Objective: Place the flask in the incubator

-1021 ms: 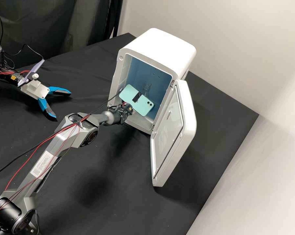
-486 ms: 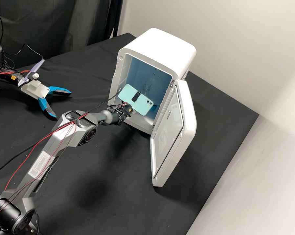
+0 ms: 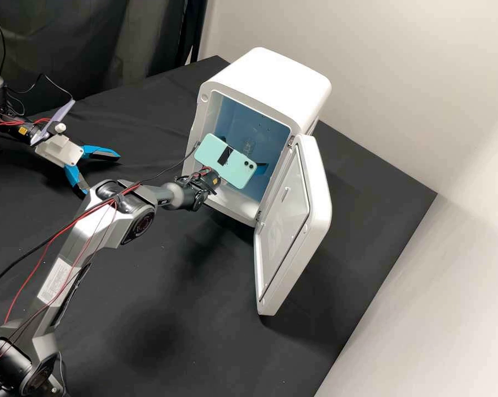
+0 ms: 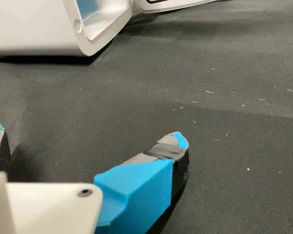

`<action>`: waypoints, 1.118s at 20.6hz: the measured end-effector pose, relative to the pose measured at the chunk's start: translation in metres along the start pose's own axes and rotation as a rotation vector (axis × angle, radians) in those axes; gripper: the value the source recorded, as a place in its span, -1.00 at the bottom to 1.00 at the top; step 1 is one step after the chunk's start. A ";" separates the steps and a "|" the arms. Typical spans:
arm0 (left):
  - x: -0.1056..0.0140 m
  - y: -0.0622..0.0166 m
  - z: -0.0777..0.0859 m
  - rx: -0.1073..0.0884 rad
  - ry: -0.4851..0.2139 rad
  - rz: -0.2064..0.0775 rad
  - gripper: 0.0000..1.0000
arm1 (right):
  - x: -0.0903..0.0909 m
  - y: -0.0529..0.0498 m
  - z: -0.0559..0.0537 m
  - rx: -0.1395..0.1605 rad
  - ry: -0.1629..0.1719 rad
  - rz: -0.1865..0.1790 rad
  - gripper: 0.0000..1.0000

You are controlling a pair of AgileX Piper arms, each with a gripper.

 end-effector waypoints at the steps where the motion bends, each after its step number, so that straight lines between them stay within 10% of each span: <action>1: 0.000 0.0000 0.000 -0.001 0.002 0.000 1.00 | -0.004 0.000 0.000 0.011 0.003 -0.001 1.00; 15: -0.002 -0.0002 -0.004 -0.004 0.009 0.001 1.00 | -0.106 -0.007 0.011 0.134 0.050 0.047 1.00; 23: -0.002 0.0002 -0.003 -0.003 0.009 0.003 1.00 | -0.189 -0.001 0.023 0.157 0.049 0.178 1.00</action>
